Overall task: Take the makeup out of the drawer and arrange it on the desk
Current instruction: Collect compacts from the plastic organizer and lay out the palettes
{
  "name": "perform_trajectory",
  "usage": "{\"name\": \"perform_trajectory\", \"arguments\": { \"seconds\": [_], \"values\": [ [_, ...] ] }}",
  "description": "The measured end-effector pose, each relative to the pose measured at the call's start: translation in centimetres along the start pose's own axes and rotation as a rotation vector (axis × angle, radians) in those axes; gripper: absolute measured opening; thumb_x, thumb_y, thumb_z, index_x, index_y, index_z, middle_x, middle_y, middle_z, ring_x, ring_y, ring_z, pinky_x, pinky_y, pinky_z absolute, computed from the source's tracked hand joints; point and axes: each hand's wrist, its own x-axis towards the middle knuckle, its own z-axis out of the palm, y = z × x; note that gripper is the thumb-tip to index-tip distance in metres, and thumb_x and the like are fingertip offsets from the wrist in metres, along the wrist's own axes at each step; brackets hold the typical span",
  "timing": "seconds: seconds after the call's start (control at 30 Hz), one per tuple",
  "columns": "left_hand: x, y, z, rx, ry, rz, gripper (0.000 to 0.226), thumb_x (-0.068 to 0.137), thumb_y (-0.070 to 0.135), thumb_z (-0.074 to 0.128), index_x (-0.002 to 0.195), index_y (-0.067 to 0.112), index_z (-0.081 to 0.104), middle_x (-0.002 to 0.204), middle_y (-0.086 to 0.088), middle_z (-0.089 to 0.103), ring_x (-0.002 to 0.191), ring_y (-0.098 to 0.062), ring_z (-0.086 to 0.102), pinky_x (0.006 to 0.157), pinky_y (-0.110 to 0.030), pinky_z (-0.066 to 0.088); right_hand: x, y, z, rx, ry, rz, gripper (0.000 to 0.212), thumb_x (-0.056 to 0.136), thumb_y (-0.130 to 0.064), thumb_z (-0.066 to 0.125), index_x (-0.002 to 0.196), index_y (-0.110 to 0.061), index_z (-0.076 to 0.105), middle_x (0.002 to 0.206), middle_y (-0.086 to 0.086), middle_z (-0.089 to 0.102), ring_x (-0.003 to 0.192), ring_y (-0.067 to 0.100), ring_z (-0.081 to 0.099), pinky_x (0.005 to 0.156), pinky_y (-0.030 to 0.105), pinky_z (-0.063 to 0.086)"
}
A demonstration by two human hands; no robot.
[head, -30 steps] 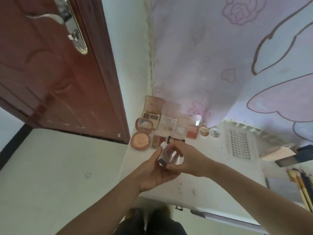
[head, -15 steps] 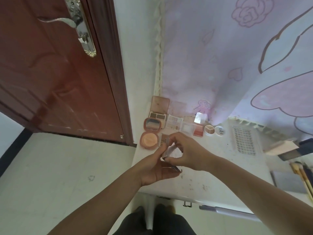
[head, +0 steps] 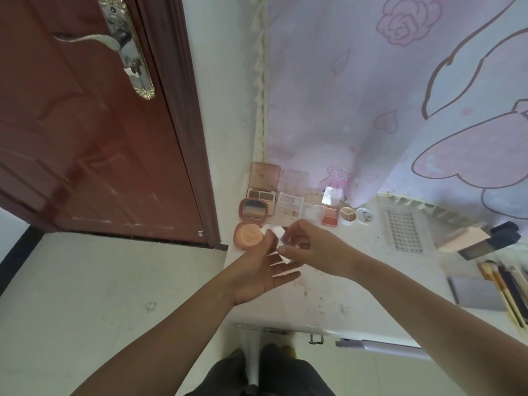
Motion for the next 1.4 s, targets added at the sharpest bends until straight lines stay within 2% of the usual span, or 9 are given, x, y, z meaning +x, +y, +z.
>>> {"name": "perform_trajectory", "arguments": {
  "seconds": [0.1,0.3,0.4,0.5,0.63,0.87,1.07,1.2,1.4],
  "values": [
    [-0.2,-0.2,0.2,-0.04,0.024,0.066,0.059,0.08,0.044,0.059,0.13,0.013,0.054,0.135,-0.015,0.054,0.118,-0.033,0.057,0.092,-0.045,0.051,0.0,-0.5,-0.1,-0.039,0.017,-0.025,0.028,0.082,-0.043,0.066,0.101,-0.026,0.052,0.106,-0.008,0.063,0.1,0.01,0.061,0.092,0.032,0.051],
    [-0.6,0.3,0.4,0.11,0.04,0.119,0.061,0.073,0.051,0.069,0.126,0.024,0.058,0.133,-0.01,0.055,0.119,-0.029,0.056,0.092,-0.05,0.051,0.1,-1.3,0.7,-0.074,0.044,-0.021,0.038,0.079,-0.048,0.069,0.1,-0.029,0.045,0.094,-0.021,0.055,0.072,-0.007,0.051,0.058,0.008,0.037],
    [-1.0,0.7,0.2,0.109,0.039,0.055,0.065,0.071,0.063,0.056,0.127,0.031,0.058,0.134,-0.005,0.056,0.115,-0.028,0.059,0.096,-0.054,0.046,0.1,-1.8,0.0,-0.077,-0.067,-0.107,0.038,0.077,-0.045,0.072,0.102,-0.038,0.045,0.119,-0.026,0.044,0.077,-0.013,0.049,0.064,0.005,0.041],
    [-1.1,1.2,-0.2,0.054,0.039,-0.051,0.082,0.074,0.071,0.047,0.137,0.018,0.047,0.134,-0.013,0.054,0.105,-0.03,0.064,0.1,-0.054,0.043,-0.2,-2.3,-0.6,-0.232,-0.154,-0.251,0.047,0.073,-0.045,0.075,0.102,-0.045,0.039,0.122,-0.042,0.023,0.096,-0.018,0.039,0.077,-0.003,0.035],
    [-1.4,2.0,0.0,0.062,0.003,-0.027,0.082,0.08,0.075,0.033,0.138,0.018,0.045,0.127,-0.011,0.058,0.094,-0.023,0.069,0.089,-0.042,0.052,0.3,-2.3,-0.5,-0.282,-0.043,-0.259,0.046,0.074,-0.047,0.072,0.109,-0.032,0.046,0.11,-0.016,0.05,0.093,0.002,0.051,0.073,0.013,0.044],
    [-1.3,2.6,0.6,0.023,0.039,0.207,0.066,0.085,0.057,0.042,0.135,0.015,0.048,0.135,-0.014,0.054,0.122,-0.029,0.054,0.095,-0.045,0.049,0.4,-3.6,-0.6,-0.002,0.002,-0.015,0.03,0.089,-0.052,0.051,0.108,-0.03,0.053,0.099,-0.016,0.059,0.093,0.009,0.061,0.08,0.027,0.052],
    [-1.4,3.1,1.3,-0.121,0.02,0.16,0.056,0.091,0.055,0.045,0.125,0.013,0.06,0.127,-0.019,0.059,0.106,-0.03,0.064,0.084,-0.047,0.053,0.1,-5.0,-2.6,-0.295,0.003,-0.211,0.028,0.082,-0.048,0.063,0.106,-0.036,0.056,0.115,-0.014,0.052,0.108,0.008,0.049,0.086,0.018,0.041],
    [-1.6,3.2,2.0,-0.051,-0.021,0.105,0.062,0.082,0.051,0.056,0.132,0.014,0.053,0.125,-0.017,0.059,0.1,-0.031,0.065,0.085,-0.049,0.052,0.0,-6.0,-2.4,-0.202,-0.068,-0.214,0.03,0.079,-0.037,0.072,0.095,-0.036,0.047,0.092,-0.024,0.053,0.082,-0.001,0.054,0.062,0.004,0.039],
    [-2.2,3.1,1.7,0.02,-0.062,0.075,0.056,0.093,0.052,0.042,0.136,0.018,0.047,0.135,-0.02,0.051,0.104,-0.036,0.062,0.095,-0.051,0.047,-0.1,-5.9,-2.0,-0.035,-0.075,-0.212,0.029,0.077,-0.03,0.076,0.086,-0.037,0.049,0.097,-0.019,0.055,0.085,0.003,0.057,0.063,0.007,0.045]
  ]
}}
